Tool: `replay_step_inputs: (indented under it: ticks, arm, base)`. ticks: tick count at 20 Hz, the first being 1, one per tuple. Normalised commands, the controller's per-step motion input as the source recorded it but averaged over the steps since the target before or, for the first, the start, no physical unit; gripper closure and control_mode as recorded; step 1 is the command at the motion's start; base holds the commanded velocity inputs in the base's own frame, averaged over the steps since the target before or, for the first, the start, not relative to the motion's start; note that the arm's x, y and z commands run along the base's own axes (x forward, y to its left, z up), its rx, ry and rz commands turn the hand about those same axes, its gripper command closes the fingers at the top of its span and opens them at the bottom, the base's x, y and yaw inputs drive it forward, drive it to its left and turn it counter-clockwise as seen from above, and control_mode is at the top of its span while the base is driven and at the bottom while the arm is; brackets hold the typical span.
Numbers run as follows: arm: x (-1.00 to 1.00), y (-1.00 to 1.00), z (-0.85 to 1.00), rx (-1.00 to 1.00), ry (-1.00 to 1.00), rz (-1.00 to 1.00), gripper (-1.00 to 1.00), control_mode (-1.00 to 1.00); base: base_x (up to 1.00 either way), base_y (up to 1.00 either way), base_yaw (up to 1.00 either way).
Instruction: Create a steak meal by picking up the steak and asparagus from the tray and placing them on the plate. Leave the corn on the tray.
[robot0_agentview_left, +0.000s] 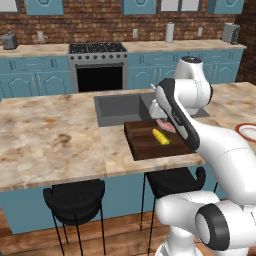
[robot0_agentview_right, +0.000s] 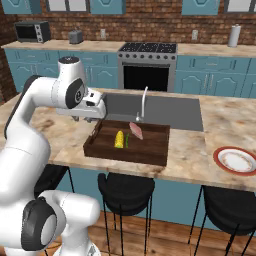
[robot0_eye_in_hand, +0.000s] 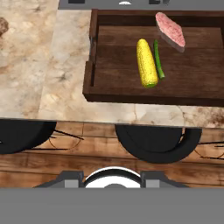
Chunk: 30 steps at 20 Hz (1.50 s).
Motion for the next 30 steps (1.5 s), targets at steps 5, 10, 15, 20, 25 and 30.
replay_step_inputs:
  ticks: [5,10,15,20,25,30]
  arm:
    - [-0.41,0.00,-0.12,0.00,0.00,0.00,-1.00,-1.00]
    - [-0.29,0.00,-0.22,0.00,0.00,0.00,-1.00,-1.00]
    - [0.00,0.00,0.00,0.00,0.00,0.00,-1.00,1.00]
    - [0.00,0.00,0.00,0.00,0.00,0.00,-1.00,1.00]
    - [0.00,0.00,0.00,0.00,0.00,0.00,-1.00,1.00]
    - [0.00,0.00,0.00,0.00,0.00,0.00,-1.00,1.00]
  base:
    - [0.00,0.00,0.00]
    - [0.00,0.00,0.00]
    - [0.00,0.00,0.00]
    - [-0.25,-0.09,-0.02]
    - [-0.50,-0.43,-0.08]
    - [-0.11,-0.72,-0.04]
